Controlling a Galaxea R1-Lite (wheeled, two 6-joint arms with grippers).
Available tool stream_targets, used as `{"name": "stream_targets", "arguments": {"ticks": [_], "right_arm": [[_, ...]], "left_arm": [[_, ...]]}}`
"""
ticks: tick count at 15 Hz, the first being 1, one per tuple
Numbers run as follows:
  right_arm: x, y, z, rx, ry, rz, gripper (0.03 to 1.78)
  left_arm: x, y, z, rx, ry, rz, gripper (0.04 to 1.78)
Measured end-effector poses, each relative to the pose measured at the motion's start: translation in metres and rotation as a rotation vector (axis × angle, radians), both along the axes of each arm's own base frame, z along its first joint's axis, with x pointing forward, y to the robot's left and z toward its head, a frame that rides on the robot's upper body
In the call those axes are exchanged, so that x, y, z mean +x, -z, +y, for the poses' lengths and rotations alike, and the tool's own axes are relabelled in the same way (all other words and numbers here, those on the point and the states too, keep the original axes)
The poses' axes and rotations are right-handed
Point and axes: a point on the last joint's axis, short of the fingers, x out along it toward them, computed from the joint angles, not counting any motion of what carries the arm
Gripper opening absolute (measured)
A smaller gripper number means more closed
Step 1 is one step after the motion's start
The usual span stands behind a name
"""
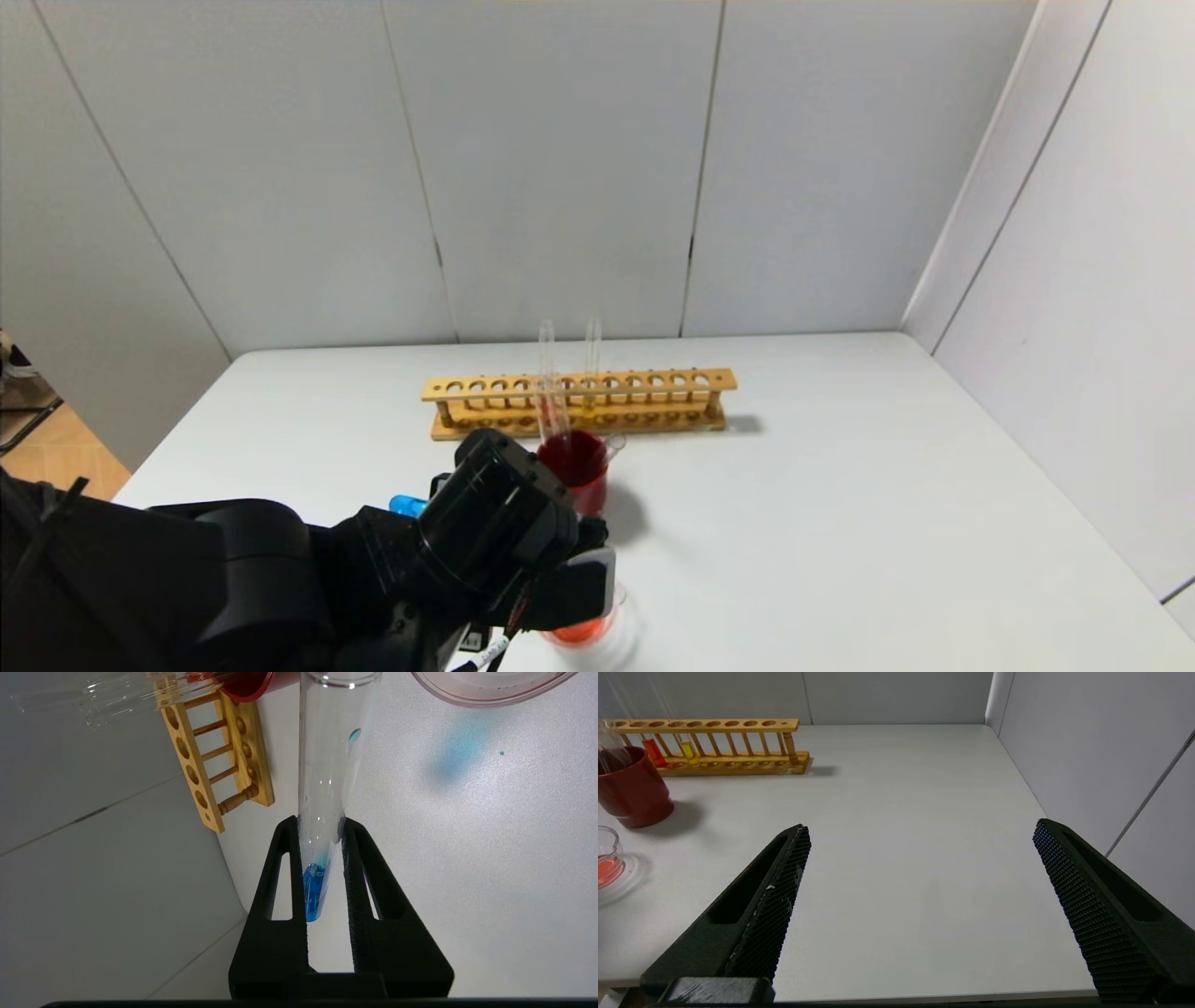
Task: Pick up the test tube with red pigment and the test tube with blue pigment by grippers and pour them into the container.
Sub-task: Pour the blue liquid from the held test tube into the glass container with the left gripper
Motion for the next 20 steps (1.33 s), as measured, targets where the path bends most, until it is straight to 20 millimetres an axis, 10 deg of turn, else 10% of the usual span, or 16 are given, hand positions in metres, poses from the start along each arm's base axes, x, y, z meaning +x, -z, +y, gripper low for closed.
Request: {"name": "stream_targets", "arguments": {"ticks": [20], "right_arm": [[0.0, 0.0, 0.0, 0.0, -0.001, 0.0, 1.74]], "left_arm": [[0.012, 0.025, -0.007, 0.167, 0.044, 0.04, 0.3]]}}
